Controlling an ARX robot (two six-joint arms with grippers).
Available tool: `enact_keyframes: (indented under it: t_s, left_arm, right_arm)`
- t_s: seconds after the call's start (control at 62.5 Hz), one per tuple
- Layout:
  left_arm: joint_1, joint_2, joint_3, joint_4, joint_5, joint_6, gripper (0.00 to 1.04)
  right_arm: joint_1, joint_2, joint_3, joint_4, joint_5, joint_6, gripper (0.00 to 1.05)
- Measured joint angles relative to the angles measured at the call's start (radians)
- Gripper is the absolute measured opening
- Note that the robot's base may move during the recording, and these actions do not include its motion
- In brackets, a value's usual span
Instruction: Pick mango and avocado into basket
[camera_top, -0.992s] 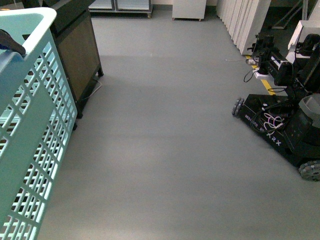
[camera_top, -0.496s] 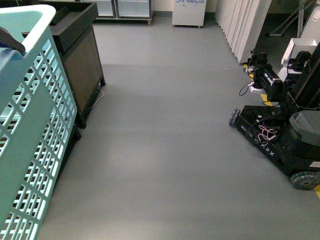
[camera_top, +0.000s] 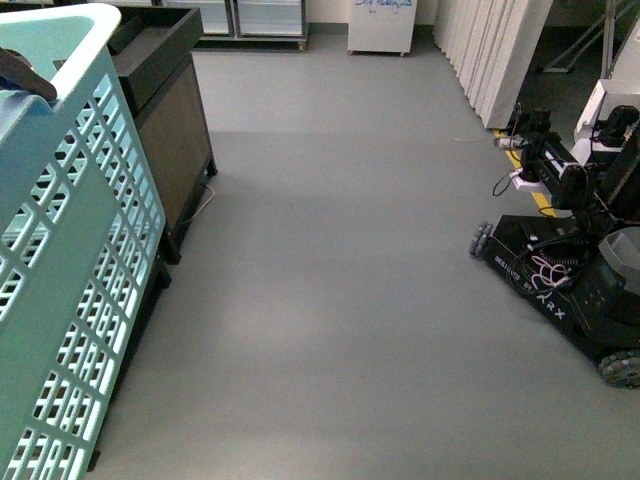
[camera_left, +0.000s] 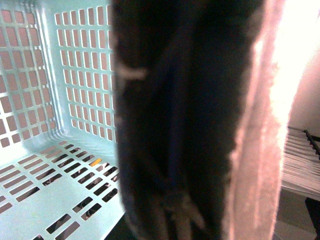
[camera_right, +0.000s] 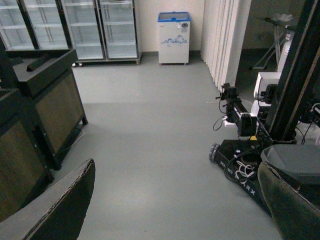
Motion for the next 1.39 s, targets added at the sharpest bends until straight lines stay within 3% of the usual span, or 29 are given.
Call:
enact_keyframes:
  t_s: [1.393]
  left_arm:
    - [0.000,0.002,-0.001,0.000,-0.003,0.003,0.14]
  right_arm:
    - [0.000,0.000,0.000,0.000,0.000,0.000,0.96]
